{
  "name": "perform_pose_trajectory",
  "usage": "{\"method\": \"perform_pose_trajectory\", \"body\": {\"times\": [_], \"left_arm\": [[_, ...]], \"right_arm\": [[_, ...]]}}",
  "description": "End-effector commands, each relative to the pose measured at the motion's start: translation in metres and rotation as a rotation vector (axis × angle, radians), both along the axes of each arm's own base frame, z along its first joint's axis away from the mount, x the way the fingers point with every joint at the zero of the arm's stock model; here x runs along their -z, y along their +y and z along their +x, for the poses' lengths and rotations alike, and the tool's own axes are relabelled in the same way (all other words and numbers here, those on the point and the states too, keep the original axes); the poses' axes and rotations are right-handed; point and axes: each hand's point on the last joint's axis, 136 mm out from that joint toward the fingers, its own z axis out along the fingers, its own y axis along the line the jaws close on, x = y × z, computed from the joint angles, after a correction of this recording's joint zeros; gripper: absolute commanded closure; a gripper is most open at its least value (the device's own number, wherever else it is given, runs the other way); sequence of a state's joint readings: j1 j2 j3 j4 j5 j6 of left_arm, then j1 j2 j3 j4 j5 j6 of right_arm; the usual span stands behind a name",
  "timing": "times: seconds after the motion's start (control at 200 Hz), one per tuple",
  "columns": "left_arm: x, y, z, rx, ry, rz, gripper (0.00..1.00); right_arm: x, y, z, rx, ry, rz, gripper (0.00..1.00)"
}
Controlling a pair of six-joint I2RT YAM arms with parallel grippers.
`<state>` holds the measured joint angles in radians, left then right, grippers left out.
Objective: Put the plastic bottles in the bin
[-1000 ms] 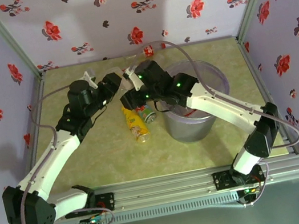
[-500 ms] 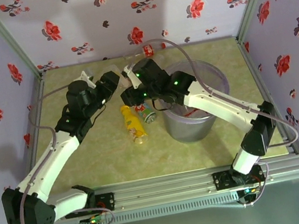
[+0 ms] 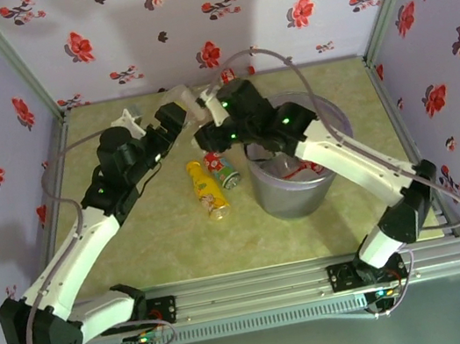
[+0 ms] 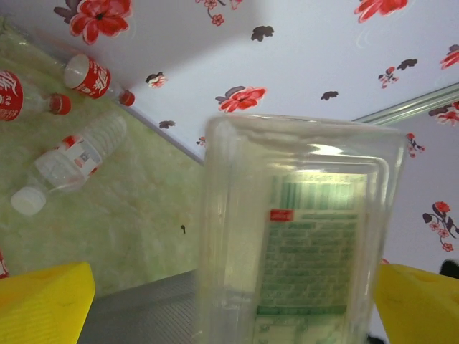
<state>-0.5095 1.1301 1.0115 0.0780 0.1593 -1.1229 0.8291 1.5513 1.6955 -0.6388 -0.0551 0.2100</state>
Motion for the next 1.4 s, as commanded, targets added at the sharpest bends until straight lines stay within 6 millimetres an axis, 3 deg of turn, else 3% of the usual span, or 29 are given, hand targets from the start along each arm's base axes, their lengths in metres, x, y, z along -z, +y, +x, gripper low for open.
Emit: {"method": "perform_pose_trajectory", "body": {"times": [0.0, 0.175, 0.28, 0.4, 0.525, 0.645, 0.765, 0.9, 1.045, 1.28, 1.395], "left_arm": [[-0.007, 0.008, -0.001, -0.017, -0.037, 0.035, 0.0], [0.012, 0.008, -0.001, -0.003, -0.004, 0.123, 0.0], [0.045, 0.01, 0.0, -0.002, 0.063, 0.204, 0.0], [0.095, 0.014, -0.001, -0.005, 0.167, 0.295, 0.0], [0.143, 0.024, -0.007, -0.019, 0.269, 0.382, 0.01], [0.187, 0.032, -0.012, -0.009, 0.349, 0.495, 0.01], [0.213, 0.027, -0.015, 0.038, 0.399, 0.571, 0.0], [0.228, 0.025, -0.016, 0.059, 0.425, 0.632, 0.0], [0.244, 0.029, -0.019, 0.06, 0.451, 0.669, 0.0], [0.262, 0.027, -0.018, 0.059, 0.478, 0.673, 0.0], [0.265, 0.023, -0.015, 0.062, 0.479, 0.673, 0.0]], "right_arm": [[-0.046, -0.054, 0.002, 0.109, -0.11, -0.001, 0.72], [-0.04, -0.128, -0.013, 0.246, -0.093, -0.119, 0.72], [-0.032, -0.16, -0.034, 0.296, -0.054, -0.171, 0.72], [-0.015, -0.177, -0.053, 0.327, 0.014, -0.191, 0.72], [0.008, -0.174, -0.067, 0.325, 0.115, -0.146, 0.73], [0.032, -0.174, -0.068, 0.343, 0.16, -0.143, 0.73], [0.046, -0.169, -0.063, 0.353, 0.194, -0.148, 0.73], [0.054, -0.168, -0.059, 0.366, 0.238, -0.149, 0.72], [0.068, -0.169, -0.065, 0.328, 0.337, -0.17, 0.65], [0.06, -0.159, -0.063, 0.265, 0.415, -0.063, 0.47], [0.059, -0.164, -0.062, 0.267, 0.438, -0.064, 0.36]]}}
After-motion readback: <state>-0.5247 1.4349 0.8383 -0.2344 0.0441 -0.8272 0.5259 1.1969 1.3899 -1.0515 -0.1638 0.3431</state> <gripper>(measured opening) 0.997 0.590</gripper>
